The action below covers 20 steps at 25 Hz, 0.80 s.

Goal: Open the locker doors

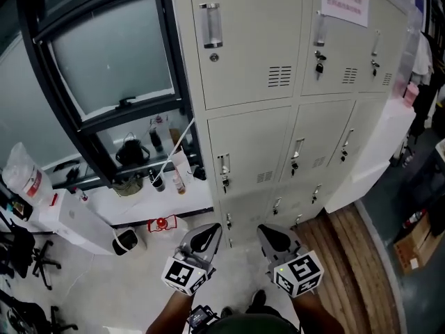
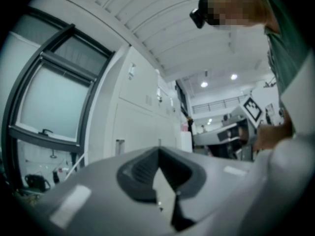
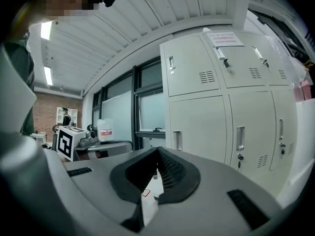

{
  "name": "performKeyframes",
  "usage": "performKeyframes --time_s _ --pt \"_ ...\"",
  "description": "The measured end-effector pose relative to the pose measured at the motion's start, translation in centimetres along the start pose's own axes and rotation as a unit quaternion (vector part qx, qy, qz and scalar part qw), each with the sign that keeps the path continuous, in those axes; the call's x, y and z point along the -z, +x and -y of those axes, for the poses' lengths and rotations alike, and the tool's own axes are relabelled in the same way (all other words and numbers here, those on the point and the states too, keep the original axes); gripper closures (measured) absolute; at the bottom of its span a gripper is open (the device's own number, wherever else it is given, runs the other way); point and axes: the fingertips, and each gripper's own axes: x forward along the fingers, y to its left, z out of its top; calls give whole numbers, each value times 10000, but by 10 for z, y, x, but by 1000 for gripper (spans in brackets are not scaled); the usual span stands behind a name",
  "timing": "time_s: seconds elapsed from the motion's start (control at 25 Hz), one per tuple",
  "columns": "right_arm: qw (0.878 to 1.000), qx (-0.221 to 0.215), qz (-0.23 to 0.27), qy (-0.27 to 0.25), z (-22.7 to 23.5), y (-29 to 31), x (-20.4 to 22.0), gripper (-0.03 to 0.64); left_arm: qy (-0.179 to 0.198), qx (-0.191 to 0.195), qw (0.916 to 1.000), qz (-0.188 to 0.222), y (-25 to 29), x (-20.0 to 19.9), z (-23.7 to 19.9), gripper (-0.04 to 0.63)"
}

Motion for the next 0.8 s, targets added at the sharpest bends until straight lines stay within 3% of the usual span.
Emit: performKeyframes --time_s 0.44,0.6,0.68,0.8 --pt "9963 -845 21 -159 53 58 -4 617 259 -812 9963 -65 47 -5 -15 595" --pt "9950 -993 3 -125 64 78 0 617 151 -1072 9941 -102 52 3 -20 595" --pt "9945 -1045 -16 -76 65 90 4 617 152 -1061 9941 -185 57 9 -23 595" --pt "9940 -1085 -104 -111 62 109 9 617 429 -739 9959 -307 69 9 -30 595"
